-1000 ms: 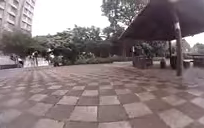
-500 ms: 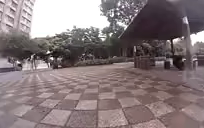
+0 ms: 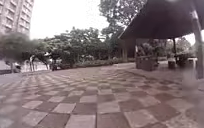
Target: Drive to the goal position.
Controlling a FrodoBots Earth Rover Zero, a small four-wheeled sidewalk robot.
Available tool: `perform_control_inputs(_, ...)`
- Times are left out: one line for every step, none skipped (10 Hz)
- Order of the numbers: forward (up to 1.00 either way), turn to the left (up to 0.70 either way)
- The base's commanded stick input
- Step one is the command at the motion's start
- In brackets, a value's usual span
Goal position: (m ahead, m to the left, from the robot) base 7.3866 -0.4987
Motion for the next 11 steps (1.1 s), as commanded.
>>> perform_control_inputs(1.00,0.00)
perform_control_inputs(1.00,0.00)
perform_control_inputs(1.00,0.00)
perform_control_inputs(1.00,0.00)
perform_control_inputs(1.00,0.00)
perform_control_inputs(1.00,0.00)
perform_control_inputs(1.00,0.00)
perform_control_inputs(1.00,0.00)
perform_control_inputs(1.00,0.00)
perform_control_inputs(1.00,0.00)
perform_control_inputs(1.00,0.00)
